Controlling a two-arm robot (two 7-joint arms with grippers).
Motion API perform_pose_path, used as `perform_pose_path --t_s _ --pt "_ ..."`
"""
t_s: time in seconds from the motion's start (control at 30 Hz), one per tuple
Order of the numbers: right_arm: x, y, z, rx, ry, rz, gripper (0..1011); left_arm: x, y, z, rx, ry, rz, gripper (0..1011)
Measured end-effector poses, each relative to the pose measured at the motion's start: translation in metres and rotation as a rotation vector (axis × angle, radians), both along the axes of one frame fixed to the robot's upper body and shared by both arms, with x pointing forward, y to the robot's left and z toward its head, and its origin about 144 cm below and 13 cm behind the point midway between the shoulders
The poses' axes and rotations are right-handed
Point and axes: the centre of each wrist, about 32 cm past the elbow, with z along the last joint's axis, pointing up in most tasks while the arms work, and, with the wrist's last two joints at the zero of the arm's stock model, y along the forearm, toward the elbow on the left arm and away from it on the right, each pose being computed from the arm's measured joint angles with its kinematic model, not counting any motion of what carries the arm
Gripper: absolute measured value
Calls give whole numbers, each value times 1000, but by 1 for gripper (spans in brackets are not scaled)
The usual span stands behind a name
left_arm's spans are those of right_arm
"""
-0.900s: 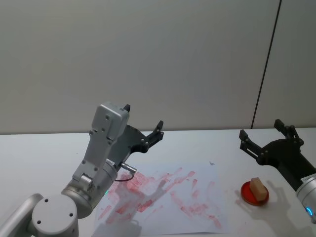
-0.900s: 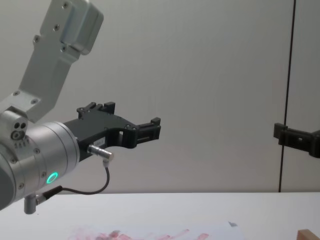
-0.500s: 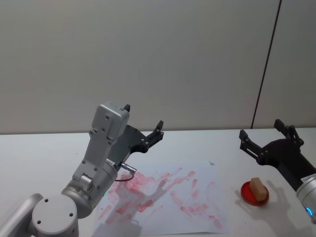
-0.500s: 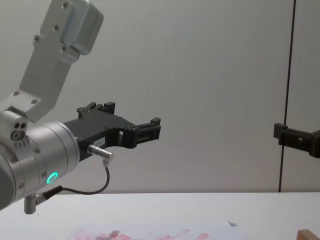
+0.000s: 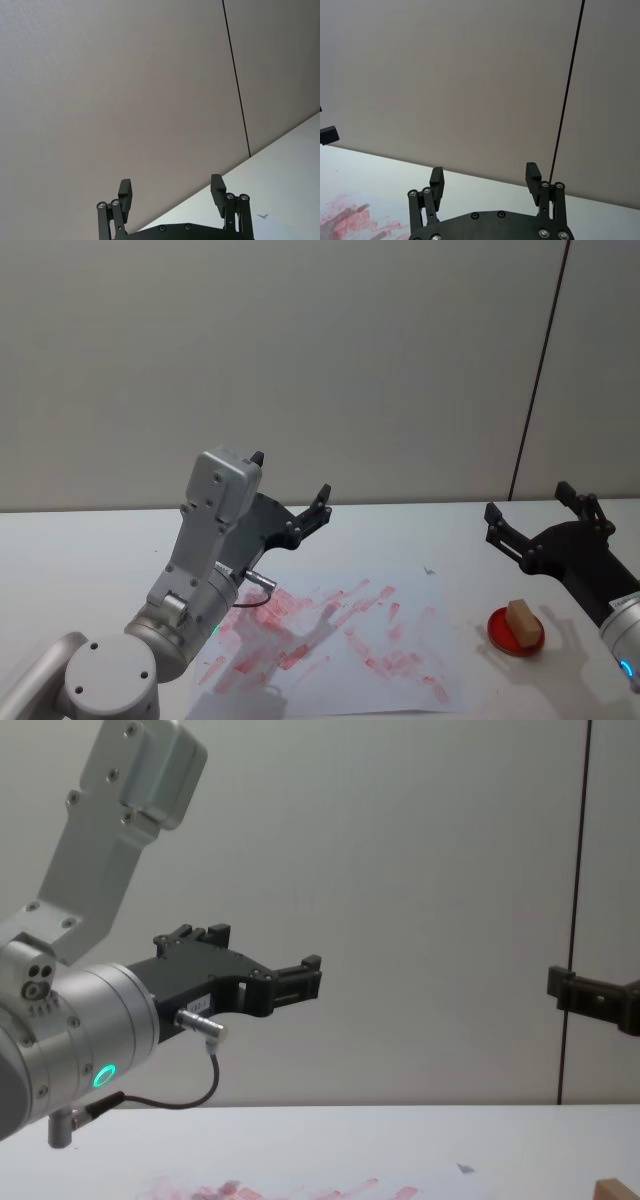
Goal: Use the one hand to pick up the stamp and affix it onto the A4 paper.
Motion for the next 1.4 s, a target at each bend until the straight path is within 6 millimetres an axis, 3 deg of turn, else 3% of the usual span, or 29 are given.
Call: perform_pose_path --t_s 1.4 --pt "0 0 0 0 0 0 1001 0 0 0 0 0 0 1001"
